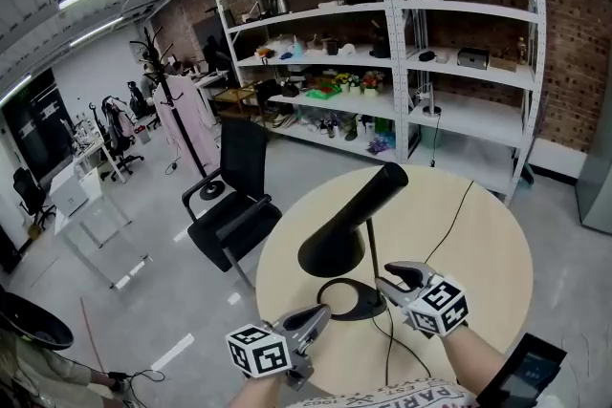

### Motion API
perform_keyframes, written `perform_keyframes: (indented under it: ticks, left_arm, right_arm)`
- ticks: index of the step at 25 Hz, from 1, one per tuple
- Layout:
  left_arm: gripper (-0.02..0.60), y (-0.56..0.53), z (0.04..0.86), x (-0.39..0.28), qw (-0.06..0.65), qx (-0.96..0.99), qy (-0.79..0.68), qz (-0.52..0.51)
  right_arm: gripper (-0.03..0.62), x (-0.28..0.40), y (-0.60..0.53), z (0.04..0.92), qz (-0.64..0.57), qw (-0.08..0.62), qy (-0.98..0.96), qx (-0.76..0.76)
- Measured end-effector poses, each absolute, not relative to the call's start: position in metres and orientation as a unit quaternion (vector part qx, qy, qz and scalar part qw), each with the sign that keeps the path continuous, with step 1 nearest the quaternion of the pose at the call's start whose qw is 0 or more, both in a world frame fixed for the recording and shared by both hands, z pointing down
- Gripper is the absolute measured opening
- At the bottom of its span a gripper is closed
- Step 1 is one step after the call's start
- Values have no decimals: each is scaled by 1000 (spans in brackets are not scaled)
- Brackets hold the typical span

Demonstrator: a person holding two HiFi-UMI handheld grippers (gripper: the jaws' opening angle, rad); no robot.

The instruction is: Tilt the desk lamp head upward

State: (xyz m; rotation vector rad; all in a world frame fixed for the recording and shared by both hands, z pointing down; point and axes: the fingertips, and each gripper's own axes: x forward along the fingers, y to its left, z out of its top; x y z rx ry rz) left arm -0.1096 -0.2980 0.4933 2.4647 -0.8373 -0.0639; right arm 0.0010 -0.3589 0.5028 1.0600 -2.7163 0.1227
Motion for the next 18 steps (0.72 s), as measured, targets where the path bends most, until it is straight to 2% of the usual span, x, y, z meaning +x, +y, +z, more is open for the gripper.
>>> perform_keyframes:
  ticks: [6,8,12,14,18]
  left_arm:
    - [3,-304,519,-103,314,903,-291,-29]
    - [44,-306,517,-102,334,900,-275,-57]
    - [83,-315,509,-104,367,889,-248,-117]
    - [103,-323,506,-109,383,877,-250,-148]
    - [103,-341,500,-124,419,841,-255,-230]
  right_arm:
    - [126,-7,-380,527,33,151,-923,353]
    - [126,-9,-385,527,29,151,-923,353]
    - [49,-7,-394,527,27,147,-921,360]
    - [48,-6,-395,528,31,143,-924,354]
    - [46,-9,-395,529,35,141,-929,339]
